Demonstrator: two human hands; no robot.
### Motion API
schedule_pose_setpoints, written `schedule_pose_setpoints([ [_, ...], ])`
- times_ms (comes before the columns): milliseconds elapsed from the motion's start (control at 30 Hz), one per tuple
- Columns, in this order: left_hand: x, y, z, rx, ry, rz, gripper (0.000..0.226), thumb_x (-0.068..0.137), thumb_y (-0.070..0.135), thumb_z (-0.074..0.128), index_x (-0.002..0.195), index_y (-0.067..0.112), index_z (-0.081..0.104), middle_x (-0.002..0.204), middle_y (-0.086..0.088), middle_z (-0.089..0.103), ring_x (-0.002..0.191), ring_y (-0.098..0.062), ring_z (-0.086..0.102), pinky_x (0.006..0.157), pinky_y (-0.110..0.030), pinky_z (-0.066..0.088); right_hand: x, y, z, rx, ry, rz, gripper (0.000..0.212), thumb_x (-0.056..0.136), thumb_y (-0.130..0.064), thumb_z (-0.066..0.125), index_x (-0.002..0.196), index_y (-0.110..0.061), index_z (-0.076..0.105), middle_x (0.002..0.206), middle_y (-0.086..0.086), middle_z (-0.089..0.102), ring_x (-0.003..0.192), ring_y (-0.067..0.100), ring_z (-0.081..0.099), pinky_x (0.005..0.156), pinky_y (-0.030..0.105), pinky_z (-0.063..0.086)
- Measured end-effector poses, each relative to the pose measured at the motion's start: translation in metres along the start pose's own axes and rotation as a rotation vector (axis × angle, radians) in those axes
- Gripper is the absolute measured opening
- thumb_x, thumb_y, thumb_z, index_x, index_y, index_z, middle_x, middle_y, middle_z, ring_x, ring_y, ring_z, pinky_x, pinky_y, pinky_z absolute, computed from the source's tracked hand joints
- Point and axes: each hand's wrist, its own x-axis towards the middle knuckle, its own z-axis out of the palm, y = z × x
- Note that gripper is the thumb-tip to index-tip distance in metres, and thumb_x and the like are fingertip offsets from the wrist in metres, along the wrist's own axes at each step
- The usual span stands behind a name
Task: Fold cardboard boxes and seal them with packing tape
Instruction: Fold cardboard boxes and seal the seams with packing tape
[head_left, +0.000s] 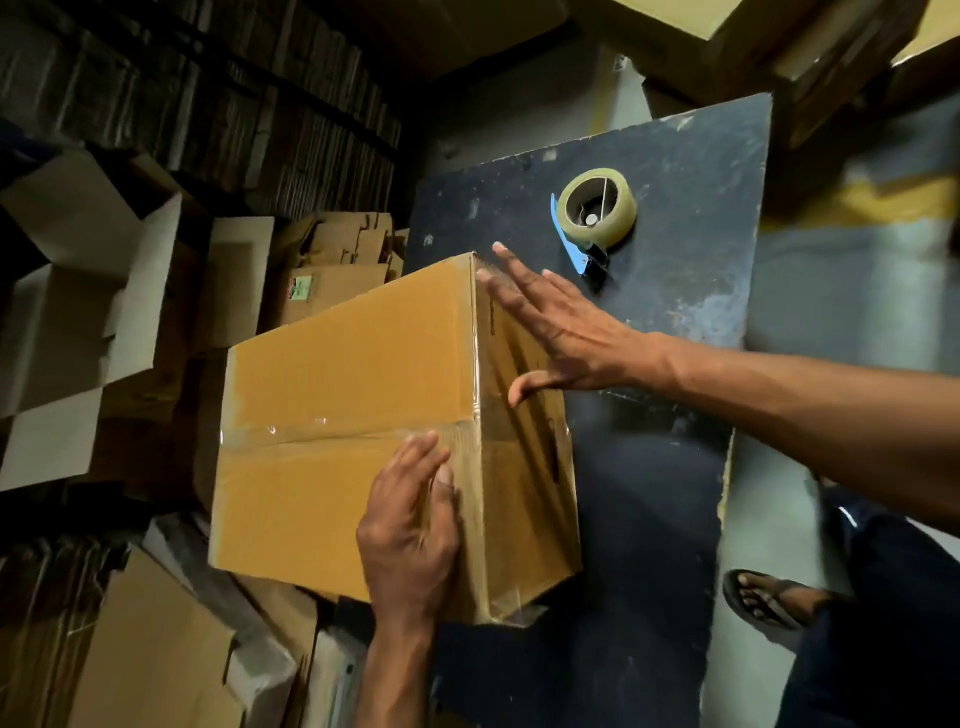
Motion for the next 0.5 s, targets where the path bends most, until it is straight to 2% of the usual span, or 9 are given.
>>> schedule_pose_setpoints([
  [67, -0.043, -0.007, -0.005, 0.016, 0.023, -0.016, 0.031, 0.099, 0.025, 0.058, 0.126, 0.014, 0.071, 0.135, 0.002, 0.067, 0.133, -0.016, 0.059, 0.104, -0.055, 0.054, -0.008, -0.037, 0.0, -0.055, 0.018, -0.087, 0.124, 0.076, -0.091, 0.049, 0.165, -0.019, 0.002, 0.169, 0.021, -0.015, 0.158, 0.034, -0.01, 0.124, 0.065, 0.009],
  [133, -0.074, -0.013, -0.002, -0.006, 0.009, -0.012, 0.031, 0.1, 0.022, 0.058, 0.127, 0.012, 0.07, 0.138, 0.0, 0.066, 0.134, -0.021, 0.059, 0.104, -0.059, 0.052, -0.013, -0.063, 0.012, -0.132, -0.023, -0.183, 0.117, 0.079, -0.092, 0.041, 0.165, -0.021, 0.005, 0.17, 0.022, -0.01, 0.158, 0.034, -0.009, 0.125, 0.063, 0.005],
  [233, -0.097, -0.018, -0.004, -0.063, -0.058, 0.037, 0.04, 0.099, 0.02, 0.057, 0.137, 0.006, 0.063, 0.149, -0.005, 0.058, 0.142, -0.027, 0.052, 0.112, -0.061, 0.043, -0.031, -0.067, 0.034, -0.284, -0.069, -0.235, 0.104, 0.087, -0.086, 0.041, 0.165, -0.024, 0.012, 0.171, 0.02, -0.004, 0.159, 0.034, -0.004, 0.123, 0.065, 0.011],
  [300, -0.101, -0.024, -0.011, -0.038, -0.168, 0.111, 0.056, 0.094, 0.023, 0.062, 0.145, 0.003, 0.054, 0.158, -0.008, 0.048, 0.148, -0.031, 0.042, 0.119, -0.059, 0.035, -0.044, -0.055, 0.037, -0.332, -0.062, -0.237, 0.1, 0.09, -0.083, 0.045, 0.165, -0.023, 0.018, 0.171, 0.02, 0.001, 0.159, 0.035, 0.001, 0.121, 0.066, 0.016],
  [400, -0.102, -0.036, -0.02, 0.105, -0.295, 0.254, 0.081, 0.085, 0.029, 0.077, 0.154, 0.003, 0.043, 0.166, -0.01, 0.035, 0.154, -0.032, 0.031, 0.12, -0.058, 0.032, -0.06, -0.045, 0.031, -0.353, -0.074, -0.189, 0.109, 0.086, -0.086, 0.046, 0.165, -0.021, 0.011, 0.171, 0.019, -0.005, 0.159, 0.035, -0.001, 0.121, 0.067, 0.017],
  [500, -0.101, -0.05, -0.015, 0.198, -0.25, 0.329, 0.088, 0.081, 0.036, 0.089, 0.151, 0.004, 0.047, 0.164, -0.01, 0.038, 0.152, -0.029, 0.036, 0.117, -0.056, 0.039, -0.063, -0.066, 0.022, -0.312, -0.027, -0.184, 0.113, 0.084, -0.088, 0.045, 0.165, -0.018, 0.01, 0.171, 0.021, -0.005, 0.159, 0.035, -0.001, 0.121, 0.068, 0.015],
])
